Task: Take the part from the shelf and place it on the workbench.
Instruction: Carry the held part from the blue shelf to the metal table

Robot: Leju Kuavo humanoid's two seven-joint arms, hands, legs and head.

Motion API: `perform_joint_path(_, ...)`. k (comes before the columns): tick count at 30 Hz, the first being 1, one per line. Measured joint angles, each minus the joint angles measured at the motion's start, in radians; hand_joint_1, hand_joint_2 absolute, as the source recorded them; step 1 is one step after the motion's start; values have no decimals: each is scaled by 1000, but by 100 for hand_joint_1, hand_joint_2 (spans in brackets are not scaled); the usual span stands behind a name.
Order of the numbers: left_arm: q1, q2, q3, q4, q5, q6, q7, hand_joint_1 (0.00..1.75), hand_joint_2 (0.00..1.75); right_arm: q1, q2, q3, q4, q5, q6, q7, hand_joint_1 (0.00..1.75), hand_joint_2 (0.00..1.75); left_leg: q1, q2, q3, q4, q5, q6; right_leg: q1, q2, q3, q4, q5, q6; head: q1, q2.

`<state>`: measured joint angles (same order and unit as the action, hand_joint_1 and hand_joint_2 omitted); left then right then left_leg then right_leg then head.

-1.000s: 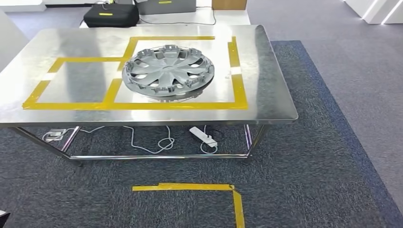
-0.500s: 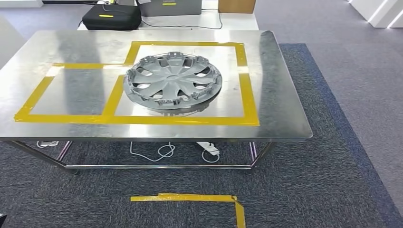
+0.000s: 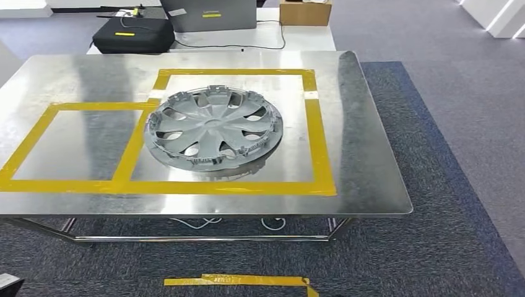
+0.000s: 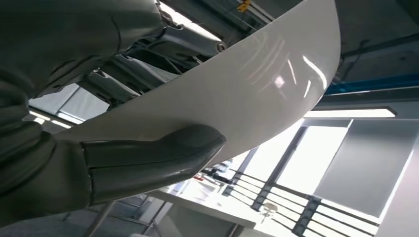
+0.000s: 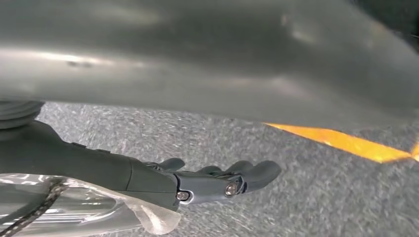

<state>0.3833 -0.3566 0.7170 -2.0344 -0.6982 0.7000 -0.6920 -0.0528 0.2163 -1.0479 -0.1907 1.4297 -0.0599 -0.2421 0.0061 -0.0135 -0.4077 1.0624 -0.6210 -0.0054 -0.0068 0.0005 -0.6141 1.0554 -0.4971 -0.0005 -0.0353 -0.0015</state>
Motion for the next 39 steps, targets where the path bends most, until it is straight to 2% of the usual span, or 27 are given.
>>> perform_joint_path(1,0,0,-2,0,-8,0,0,175,175,-2,0,0,0,0,0,0,0,0,1,1,-30,54,-1,-5,-3,1,18,-10,-4,-4,-1,0)
perform_joint_path(2,0,1,-6,0,-20,0,0,175,175,-3,0,0,0,0,0,-1,0,0,2,3,-71,116,-14,-10,-4,1,35,-20,-9,-7,-2,0)
perform_joint_path(4,2,1,-18,0,-56,0,0,175,175,-4,0,0,0,0,0,0,0,0,5,3,-157,208,-68,-15,-5,2,64,-31,-24,-9,-2,0)
perform_joint_path(5,4,1,-25,0,-72,0,0,175,175,-3,0,0,0,0,1,0,0,0,5,4,-188,221,-88,-15,-5,3,78,-34,-34,-9,-2,0)
perform_joint_path(6,7,1,-33,0,-86,0,0,175,175,-3,0,0,0,0,1,0,0,0,5,4,-207,209,-84,-15,-5,4,92,-35,-44,-8,-2,0)
perform_joint_path(7,9,1,-40,0,-97,0,0,175,175,-3,0,0,0,0,1,0,0,0,5,4,-215,172,-51,-13,-5,6,107,-35,-55,-7,-2,0)
perform_joint_path(9,15,1,-54,2,-112,0,0,175,175,-2,0,0,0,-1,1,0,0,0,3,6,-215,71,64,-6,-4,8,131,-35,-77,0,-1,0)
perform_joint_path(10,18,1,-60,3,-117,0,0,175,175,-2,0,0,0,0,1,1,0,0,1,7,-214,34,109,-1,-3,8,135,-33,-86,5,-1,0)
perform_joint_path(11,20,1,-64,5,-120,0,1,175,175,-1,0,0,1,0,2,1,0,0,-1,8,-215,14,136,3,-1,8,136,-33,-93,9,0,0)
perform_joint_path(13,22,1,-69,7,-125,0,1,175,175,-2,0,0,1,2,2,3,0,0,-2,8,-216,4,148,6,3,8,137,-34,-99,11,1,0)
perform_joint_path(16,19,1,-69,8,-129,0,1,175,175,-4,0,1,1,6,5,3,0,0,-1,6,-216,-2,151,6,4,7,147,-41,-93,6,1,0)
perform_joint_path(23,11,1,-66,8,-128,0,1,175,175,-9,0,1,1,8,6,3,0,0,-3,7,-211,-2,141,20,3,6,153,-68,-101,17,1,0)
perform_joint_path(28,9,1,-60,13,-128,0,1,175,175,-9,0,1,1,9,10,4,0,0,-3,7,-210,-2,143,22,3,5,153,-68,-98,22,1,0)
perform_joint_path(35,-21,2,-20,89,-177,-5,7,175,175,-10,0,3,1,21,22,5,0,0,-3,6,-208,-2,144,23,4,4,154,-68,-98,23,1,0)
perform_joint_path(37,-59,22,3,158,-260,-30,46,175,175,-11,0,10,1,36,31,4,0,0,-2,5,-207,-4,145,22,4,2,154,-68,-98,23,1,0)
perform_joint_path(39,-118,86,22,265,-365,-63,122,175,175,-14,0,23,1,52,41,4,0,0,-2,4,-207,-5,147,21,4,0,154,-68,-98,23,2,0)
